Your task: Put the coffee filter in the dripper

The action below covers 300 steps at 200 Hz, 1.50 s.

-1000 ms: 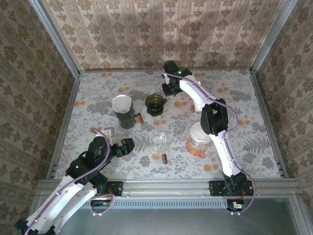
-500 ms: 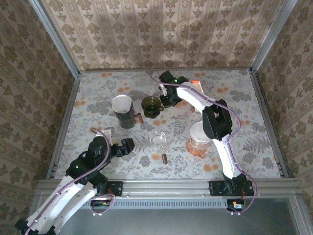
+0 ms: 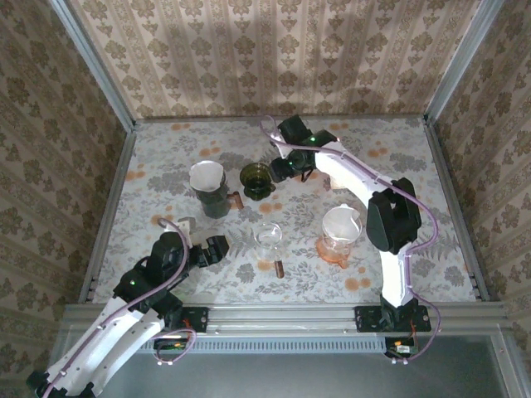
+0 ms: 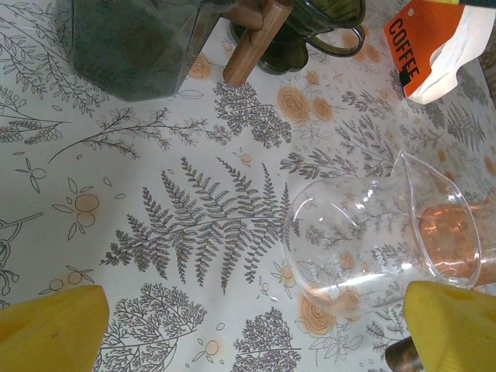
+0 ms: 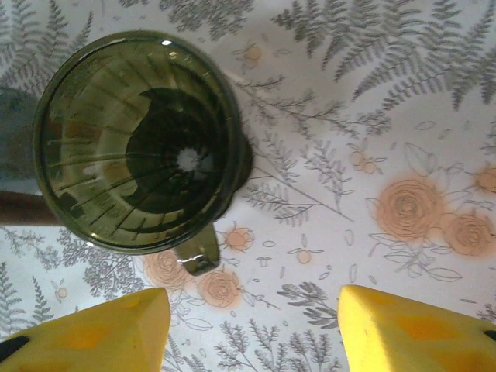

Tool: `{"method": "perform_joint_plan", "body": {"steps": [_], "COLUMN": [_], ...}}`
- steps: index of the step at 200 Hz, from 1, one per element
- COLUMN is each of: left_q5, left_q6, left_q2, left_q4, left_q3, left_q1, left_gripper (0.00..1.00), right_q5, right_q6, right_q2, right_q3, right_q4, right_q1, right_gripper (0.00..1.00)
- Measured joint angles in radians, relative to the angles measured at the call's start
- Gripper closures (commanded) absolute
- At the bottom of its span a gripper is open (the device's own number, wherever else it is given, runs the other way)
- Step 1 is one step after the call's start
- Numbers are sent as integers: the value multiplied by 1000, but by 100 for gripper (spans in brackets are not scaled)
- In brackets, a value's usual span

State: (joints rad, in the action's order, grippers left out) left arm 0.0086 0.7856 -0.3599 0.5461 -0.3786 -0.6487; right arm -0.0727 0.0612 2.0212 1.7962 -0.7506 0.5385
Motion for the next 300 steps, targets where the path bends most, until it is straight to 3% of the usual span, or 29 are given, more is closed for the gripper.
{"method": "perform_joint_plan", "body": {"steps": [94, 139, 170, 198, 224, 260, 300], "left_q5": [0, 4, 8, 11, 12, 17, 20], "left_q6": [0, 0, 0, 0, 0, 0, 0], "left_q2": [-3, -25, -31, -34, -34, -34, -23], "left_q4": [0, 0, -1, -3, -10, -12, -7], "left_q3": [0, 0, 0, 0, 0, 0, 0], "left_q1": [17, 23, 29, 35, 35, 37, 42], "left_gripper": [0, 0, 0, 0, 0, 0, 0], "right_q5": [-14, -14, -14, -14, -13, 8, 67], "right_q6": [-70, -85, -87, -90, -96, -91, -61], "right_q2": [123, 153, 170, 172, 172, 160, 41], "right_q3": [23, 35, 53, 56, 56, 30, -80], "right_q4": [13, 19, 20, 37, 48, 87, 96], "right_q1": [48, 48, 49, 52, 58, 74, 94], "right_gripper": [36, 40, 50, 70, 82, 88, 89]}}
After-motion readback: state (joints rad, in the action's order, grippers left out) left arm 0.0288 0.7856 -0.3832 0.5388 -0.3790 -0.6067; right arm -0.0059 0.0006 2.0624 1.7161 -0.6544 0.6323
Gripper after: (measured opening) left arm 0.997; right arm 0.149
